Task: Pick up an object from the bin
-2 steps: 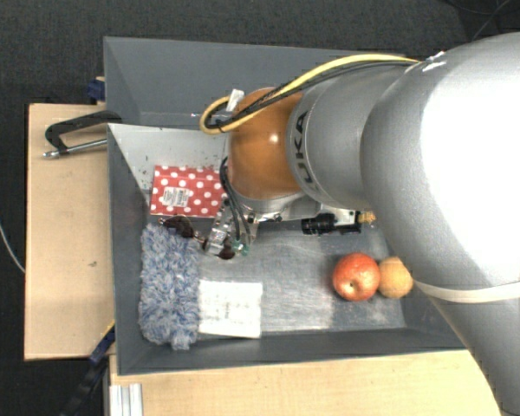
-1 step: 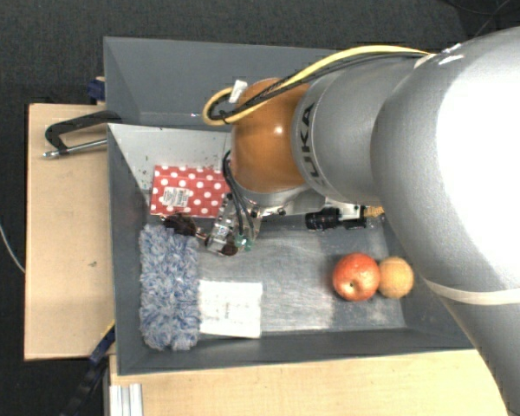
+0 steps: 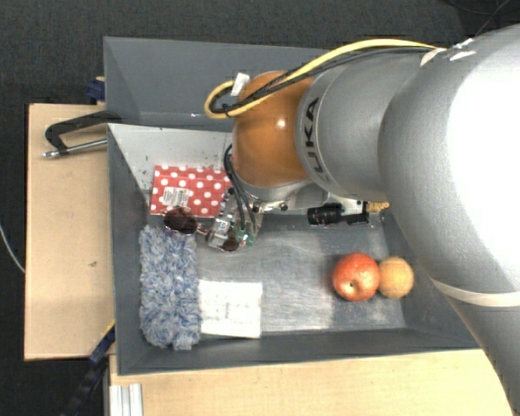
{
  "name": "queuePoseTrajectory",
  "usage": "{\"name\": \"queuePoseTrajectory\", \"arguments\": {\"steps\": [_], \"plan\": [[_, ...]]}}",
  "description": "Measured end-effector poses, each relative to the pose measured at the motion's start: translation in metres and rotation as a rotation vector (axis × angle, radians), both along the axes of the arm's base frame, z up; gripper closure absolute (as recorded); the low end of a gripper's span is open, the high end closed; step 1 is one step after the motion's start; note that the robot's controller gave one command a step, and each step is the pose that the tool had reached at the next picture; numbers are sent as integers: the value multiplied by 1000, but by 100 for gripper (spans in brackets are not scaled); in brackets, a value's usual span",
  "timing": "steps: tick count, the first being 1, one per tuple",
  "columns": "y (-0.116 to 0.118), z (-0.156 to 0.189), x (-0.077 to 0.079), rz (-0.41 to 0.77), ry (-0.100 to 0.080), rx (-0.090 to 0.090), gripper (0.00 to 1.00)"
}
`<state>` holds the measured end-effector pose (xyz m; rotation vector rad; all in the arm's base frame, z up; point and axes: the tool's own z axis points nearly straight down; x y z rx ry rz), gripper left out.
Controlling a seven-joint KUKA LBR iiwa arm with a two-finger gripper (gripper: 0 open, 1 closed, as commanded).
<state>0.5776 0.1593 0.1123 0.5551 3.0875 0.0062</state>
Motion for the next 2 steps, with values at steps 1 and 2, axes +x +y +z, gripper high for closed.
{"name": "queuePoseTrajectory", "arguments": {"steps": [1,2], "plan": [[0,9,0,1,0,0,100],[0,16,1,1,-1,0,100]]}}
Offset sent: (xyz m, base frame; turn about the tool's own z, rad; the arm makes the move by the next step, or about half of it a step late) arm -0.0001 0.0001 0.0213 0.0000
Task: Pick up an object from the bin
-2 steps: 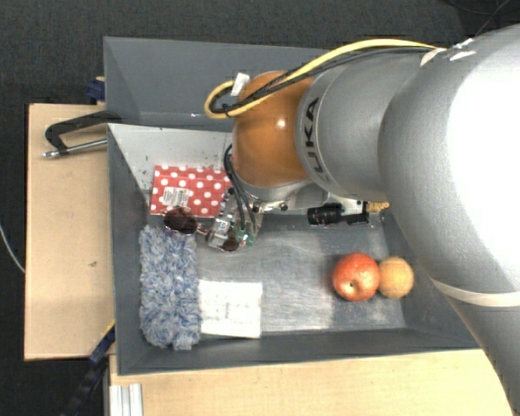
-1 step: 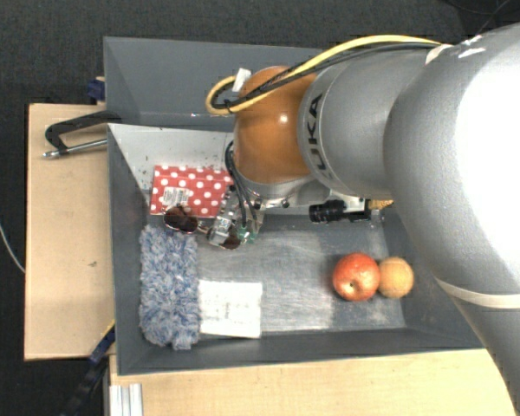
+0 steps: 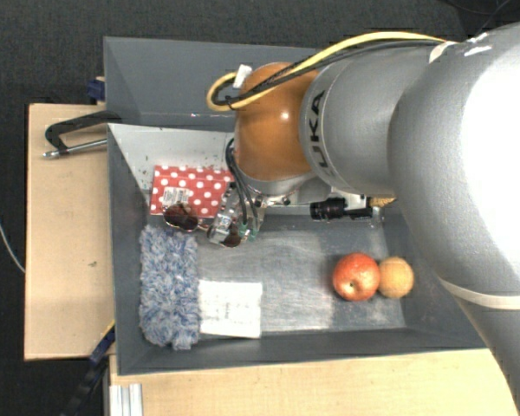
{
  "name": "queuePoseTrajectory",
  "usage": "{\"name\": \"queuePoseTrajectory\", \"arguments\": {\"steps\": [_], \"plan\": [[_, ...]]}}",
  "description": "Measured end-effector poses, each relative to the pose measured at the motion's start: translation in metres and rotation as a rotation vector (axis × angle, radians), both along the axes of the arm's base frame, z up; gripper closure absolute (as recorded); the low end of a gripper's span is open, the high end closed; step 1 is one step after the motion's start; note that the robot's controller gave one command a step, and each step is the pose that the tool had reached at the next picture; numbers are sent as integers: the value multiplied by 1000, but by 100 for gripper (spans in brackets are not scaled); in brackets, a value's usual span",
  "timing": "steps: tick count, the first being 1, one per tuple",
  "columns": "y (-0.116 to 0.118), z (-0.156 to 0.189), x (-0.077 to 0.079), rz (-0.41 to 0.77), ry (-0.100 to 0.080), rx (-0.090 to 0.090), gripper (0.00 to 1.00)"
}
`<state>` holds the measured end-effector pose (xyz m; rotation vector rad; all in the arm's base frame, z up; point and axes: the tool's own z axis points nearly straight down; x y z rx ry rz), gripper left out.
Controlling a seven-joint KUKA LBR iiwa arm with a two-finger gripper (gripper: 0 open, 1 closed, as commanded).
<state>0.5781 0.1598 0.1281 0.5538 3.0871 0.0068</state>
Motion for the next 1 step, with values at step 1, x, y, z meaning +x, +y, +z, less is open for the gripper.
{"name": "queuePoseTrajectory", "arguments": {"steps": [1], "plan": [[0,6,-1,0,3,-1,100]]}}
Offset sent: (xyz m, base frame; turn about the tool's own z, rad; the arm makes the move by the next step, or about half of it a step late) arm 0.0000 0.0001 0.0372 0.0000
